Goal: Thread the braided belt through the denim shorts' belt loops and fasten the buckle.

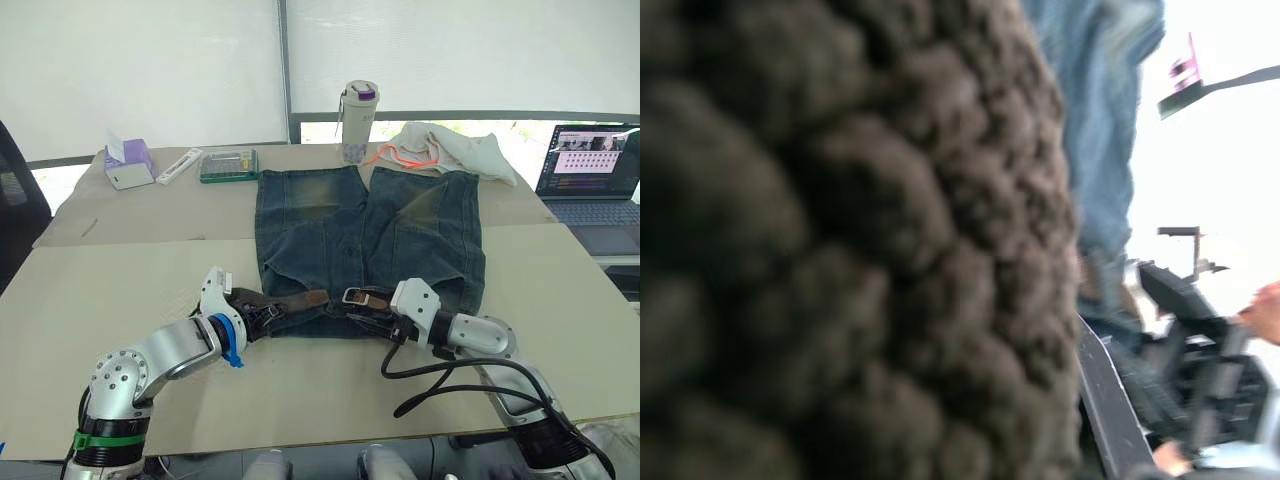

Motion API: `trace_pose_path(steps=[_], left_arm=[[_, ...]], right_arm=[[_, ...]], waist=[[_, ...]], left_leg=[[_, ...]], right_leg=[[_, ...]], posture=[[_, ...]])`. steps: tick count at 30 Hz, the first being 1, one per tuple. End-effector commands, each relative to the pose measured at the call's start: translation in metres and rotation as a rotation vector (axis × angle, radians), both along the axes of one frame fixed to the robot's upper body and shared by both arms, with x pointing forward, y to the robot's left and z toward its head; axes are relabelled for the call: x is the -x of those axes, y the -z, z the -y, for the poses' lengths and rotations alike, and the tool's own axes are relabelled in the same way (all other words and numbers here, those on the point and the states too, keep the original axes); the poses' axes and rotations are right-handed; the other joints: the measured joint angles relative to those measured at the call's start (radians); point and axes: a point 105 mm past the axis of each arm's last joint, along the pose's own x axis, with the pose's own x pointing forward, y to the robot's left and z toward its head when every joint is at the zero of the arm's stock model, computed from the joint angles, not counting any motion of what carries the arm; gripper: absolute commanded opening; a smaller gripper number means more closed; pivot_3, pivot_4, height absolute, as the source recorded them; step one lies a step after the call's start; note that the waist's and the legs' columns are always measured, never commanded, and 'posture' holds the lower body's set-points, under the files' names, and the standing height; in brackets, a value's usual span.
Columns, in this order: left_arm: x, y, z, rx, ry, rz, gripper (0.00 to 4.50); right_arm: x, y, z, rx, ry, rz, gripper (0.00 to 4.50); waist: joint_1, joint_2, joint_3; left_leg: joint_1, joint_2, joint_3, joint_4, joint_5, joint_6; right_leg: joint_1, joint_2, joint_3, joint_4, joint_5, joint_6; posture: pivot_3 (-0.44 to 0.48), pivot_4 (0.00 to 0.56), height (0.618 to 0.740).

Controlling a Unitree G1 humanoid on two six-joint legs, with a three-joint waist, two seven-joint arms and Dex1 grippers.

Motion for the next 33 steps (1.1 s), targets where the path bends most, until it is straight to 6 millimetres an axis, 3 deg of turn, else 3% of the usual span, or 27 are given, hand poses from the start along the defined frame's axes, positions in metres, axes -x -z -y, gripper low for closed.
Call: trace_pose_path(steps=[1, 6, 14, 19, 24, 33], left_arm=[[0.002, -0.02, -0.003, -0.076, 0.011, 0.077, 0.0], [0.005, -0.018, 0.002, -0.065, 0.004, 0.068, 0.0], [0.008, -0.003, 0.028, 0.003, -0.03, -0.045, 0.0], [0.009, 0.003, 0.026, -0.047, -0.064, -0.094, 0.0], [0.005, -0.006, 0.016, -0.113, -0.084, -0.062, 0.0], [-0.004, -0.023, 0.024, -0.124, -0.033, 0.013, 0.0]], right_arm=[[0.001, -0.011, 0.0, -0.023, 0.006, 0.06, 2.81], [0.001, -0.009, -0.001, -0.029, 0.006, 0.053, 2.81], [0.0, -0.009, -0.004, -0.038, 0.004, 0.053, 2.81], [0.0, -0.01, -0.002, -0.038, 0.011, 0.054, 2.81], [0.001, -0.008, -0.003, -0.041, 0.017, 0.05, 2.81], [0.002, -0.004, -0.01, -0.067, 0.019, 0.039, 2.81]], waist=[[0.0, 0.0, 0.0], [0.003, 0.0, 0.0], [0.007, -0.001, 0.0], [0.008, -0.001, 0.0], [0.009, -0.001, 0.0], [0.009, -0.001, 0.0]], left_leg=[[0.0, 0.0, 0.0, 0.0, 0.0, 0.0], [0.0, -0.001, 0.0, 0.0, 0.001, -0.001], [0.0, -0.001, 0.0, 0.0, 0.001, -0.002], [0.0, -0.001, 0.0, 0.0, 0.001, -0.002], [0.0, -0.001, 0.0, 0.0, 0.002, -0.003], [0.0, -0.001, 0.0, 0.0, 0.002, -0.004]], right_leg=[[0.0, 0.0, 0.0, 0.0, 0.0, 0.0], [0.0, -0.001, 0.0, 0.0, 0.0, 0.0], [0.0, -0.001, 0.0, 0.0, 0.0, 0.0], [0.001, 0.0, 0.0, 0.0, 0.0, 0.0], [0.001, -0.001, 0.0, 0.0, 0.0, 0.0], [0.001, 0.0, 0.0, -0.001, 0.0, 0.0]], posture=[[0.0, 0.15, 0.74], [0.0, 0.15, 0.74], [0.0, 0.15, 0.74], [0.0, 0.15, 0.74], [0.0, 0.15, 0.74], [0.0, 0.15, 0.74]])
